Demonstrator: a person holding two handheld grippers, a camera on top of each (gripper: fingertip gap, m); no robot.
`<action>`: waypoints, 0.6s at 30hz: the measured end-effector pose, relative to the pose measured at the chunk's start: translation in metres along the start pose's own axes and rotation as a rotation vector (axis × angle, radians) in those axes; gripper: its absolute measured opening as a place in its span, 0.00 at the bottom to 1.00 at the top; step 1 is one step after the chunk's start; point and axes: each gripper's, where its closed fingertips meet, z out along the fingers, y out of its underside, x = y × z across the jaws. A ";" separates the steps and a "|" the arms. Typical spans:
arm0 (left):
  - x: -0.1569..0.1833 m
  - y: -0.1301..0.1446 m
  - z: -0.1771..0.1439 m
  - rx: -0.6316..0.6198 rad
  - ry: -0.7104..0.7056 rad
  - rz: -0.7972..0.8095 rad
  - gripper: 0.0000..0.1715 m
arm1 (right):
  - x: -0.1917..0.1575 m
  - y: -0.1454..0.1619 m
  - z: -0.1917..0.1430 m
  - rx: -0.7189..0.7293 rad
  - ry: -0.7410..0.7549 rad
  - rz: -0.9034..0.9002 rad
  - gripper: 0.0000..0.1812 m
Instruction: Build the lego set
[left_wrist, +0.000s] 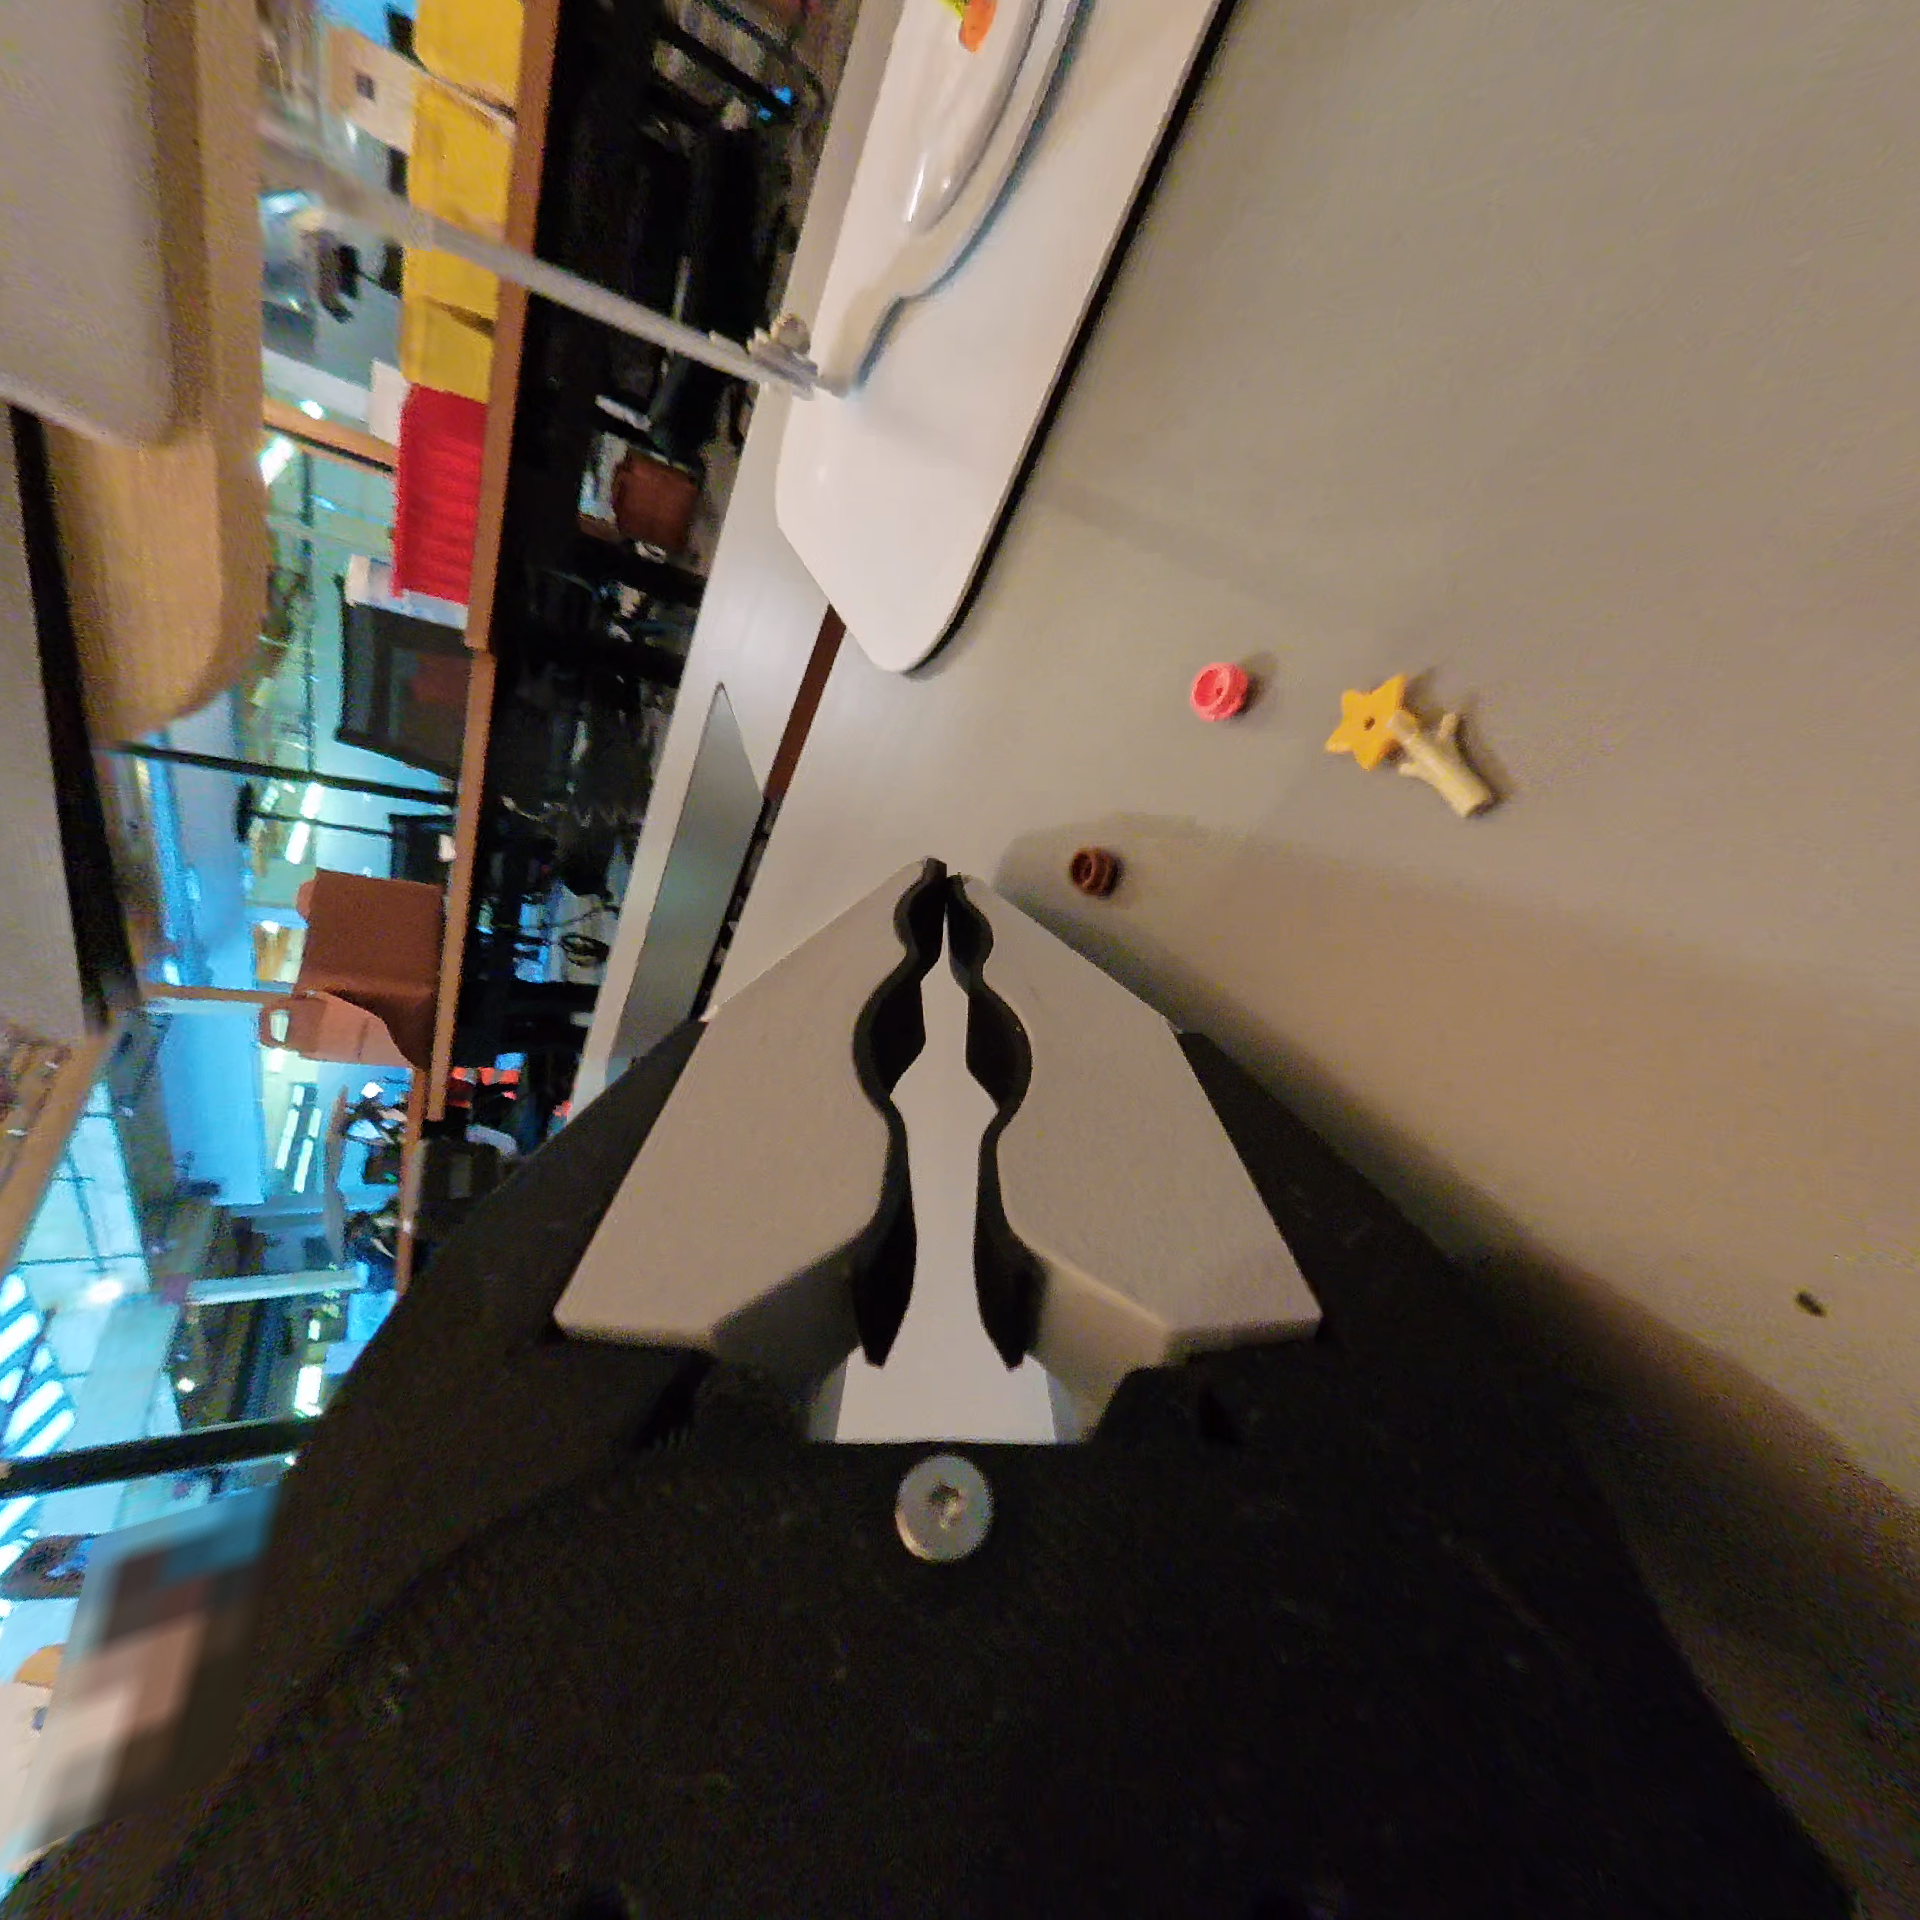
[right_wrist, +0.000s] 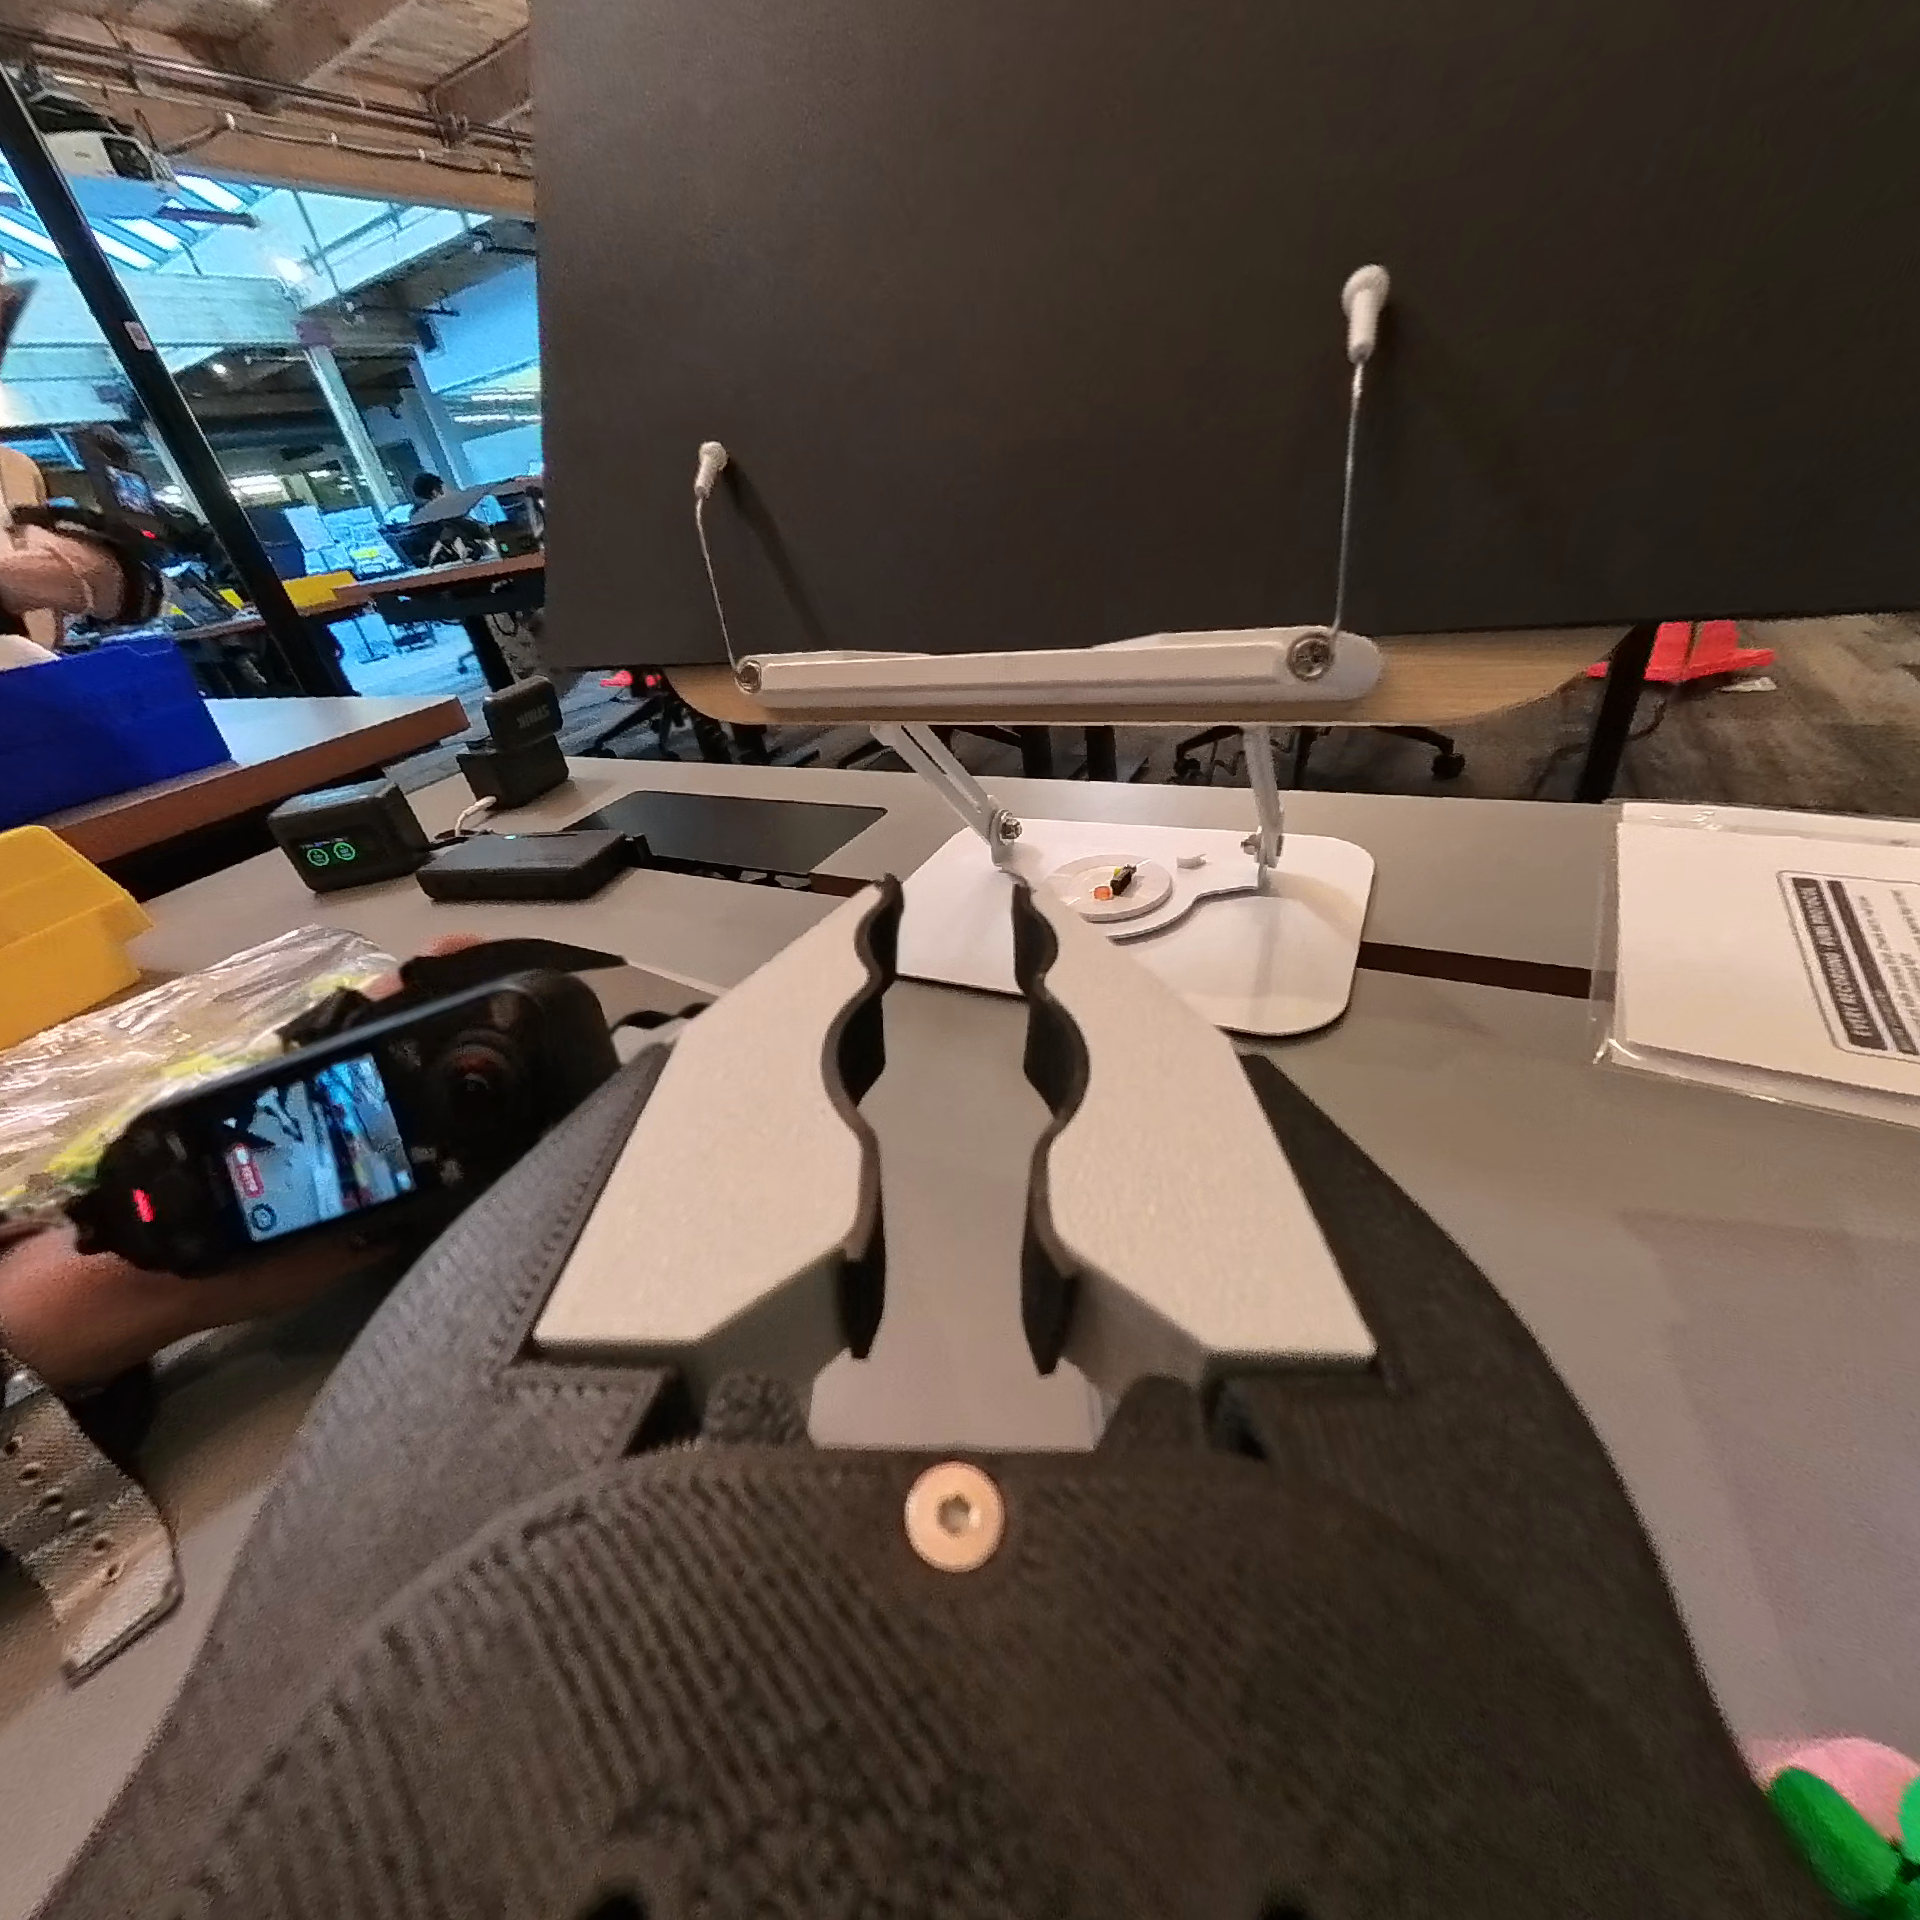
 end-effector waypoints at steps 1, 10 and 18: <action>0.002 -0.003 0.001 0.012 0.000 0.020 0.00 | 0.001 0.000 0.000 0.003 -0.002 0.012 0.11; 0.023 -0.041 -0.006 0.089 0.000 0.129 0.00 | 0.005 -0.009 -0.005 0.050 -0.021 0.079 0.12; 0.046 -0.090 -0.013 0.185 0.023 0.139 0.00 | 0.010 -0.034 -0.018 0.135 -0.002 0.045 0.11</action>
